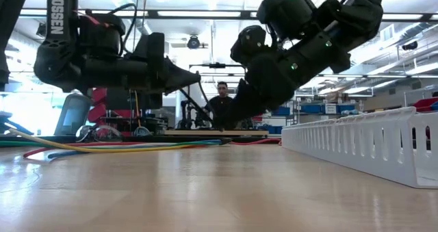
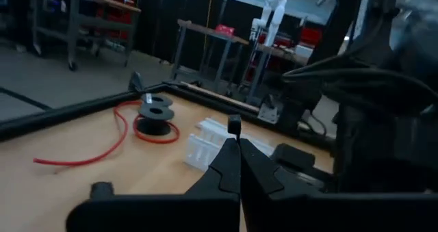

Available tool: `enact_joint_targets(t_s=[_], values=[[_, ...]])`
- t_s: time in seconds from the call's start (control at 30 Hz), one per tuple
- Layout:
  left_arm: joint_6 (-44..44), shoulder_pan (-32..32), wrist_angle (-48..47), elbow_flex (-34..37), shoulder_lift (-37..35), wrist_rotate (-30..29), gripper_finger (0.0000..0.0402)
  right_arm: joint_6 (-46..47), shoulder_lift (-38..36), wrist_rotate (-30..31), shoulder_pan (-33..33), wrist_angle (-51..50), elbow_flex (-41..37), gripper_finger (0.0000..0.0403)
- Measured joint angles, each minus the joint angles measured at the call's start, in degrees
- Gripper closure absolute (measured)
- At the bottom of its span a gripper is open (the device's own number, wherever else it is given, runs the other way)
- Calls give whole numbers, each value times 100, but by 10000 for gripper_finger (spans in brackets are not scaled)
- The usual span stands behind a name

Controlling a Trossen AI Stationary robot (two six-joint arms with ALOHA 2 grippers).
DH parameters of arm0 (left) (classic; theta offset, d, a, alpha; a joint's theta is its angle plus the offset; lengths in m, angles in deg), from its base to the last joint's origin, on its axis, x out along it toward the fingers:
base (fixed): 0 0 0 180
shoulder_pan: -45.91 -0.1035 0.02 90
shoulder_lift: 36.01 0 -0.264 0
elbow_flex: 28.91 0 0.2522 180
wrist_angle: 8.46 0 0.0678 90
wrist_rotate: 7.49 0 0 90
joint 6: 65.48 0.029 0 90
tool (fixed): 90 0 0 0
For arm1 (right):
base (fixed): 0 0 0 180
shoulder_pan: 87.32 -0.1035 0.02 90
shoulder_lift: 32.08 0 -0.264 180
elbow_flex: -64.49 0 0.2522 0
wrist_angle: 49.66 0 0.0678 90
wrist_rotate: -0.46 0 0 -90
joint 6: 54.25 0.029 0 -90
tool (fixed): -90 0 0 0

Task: Ziptie cables
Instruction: Wrap the cable wires with the black zip tie

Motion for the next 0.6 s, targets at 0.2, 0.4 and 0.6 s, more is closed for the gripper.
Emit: enact_joint_targets(t_s=[0.2,0.4,0.6], values=[[934,198,-4,11,0,-547,401,1053,-2,-547,220,385,-170,403],[1470,343,-6,13,0,-783,401,1908,-2,-1044,448,960,-451,403],[1747,396,-2,13,0,-1043,401,2685,-2,-1352,712,2152,-978,403]])
